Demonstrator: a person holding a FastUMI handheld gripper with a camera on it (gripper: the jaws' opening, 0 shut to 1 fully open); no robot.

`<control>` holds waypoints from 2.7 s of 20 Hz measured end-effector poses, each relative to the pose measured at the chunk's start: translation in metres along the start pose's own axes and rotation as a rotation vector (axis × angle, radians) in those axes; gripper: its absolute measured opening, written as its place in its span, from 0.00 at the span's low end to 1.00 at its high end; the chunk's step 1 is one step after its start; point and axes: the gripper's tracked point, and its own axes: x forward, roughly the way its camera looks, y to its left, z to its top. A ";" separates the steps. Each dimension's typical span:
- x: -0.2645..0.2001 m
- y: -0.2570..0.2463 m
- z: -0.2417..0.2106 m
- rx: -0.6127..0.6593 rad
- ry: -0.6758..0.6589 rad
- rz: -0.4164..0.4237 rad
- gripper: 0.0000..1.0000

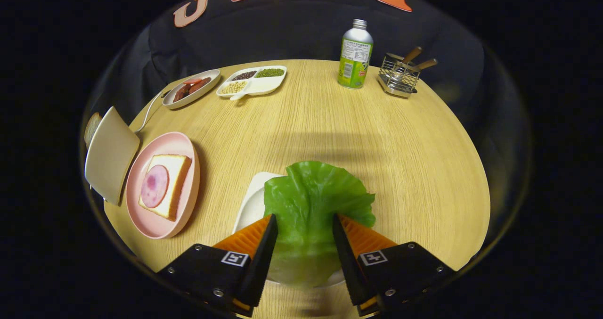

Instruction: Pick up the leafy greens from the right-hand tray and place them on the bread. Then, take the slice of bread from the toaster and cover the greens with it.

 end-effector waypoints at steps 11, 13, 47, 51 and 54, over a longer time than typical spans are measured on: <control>-0.019 0.010 0.017 0.130 -0.051 0.125 0.04; -0.031 0.021 0.030 0.136 -0.091 0.158 0.03; -0.033 0.241 0.047 -0.235 -0.088 0.439 0.10; -0.027 0.254 0.027 -0.283 -0.030 0.448 0.14; -0.028 0.255 0.029 -0.293 -0.033 0.430 0.25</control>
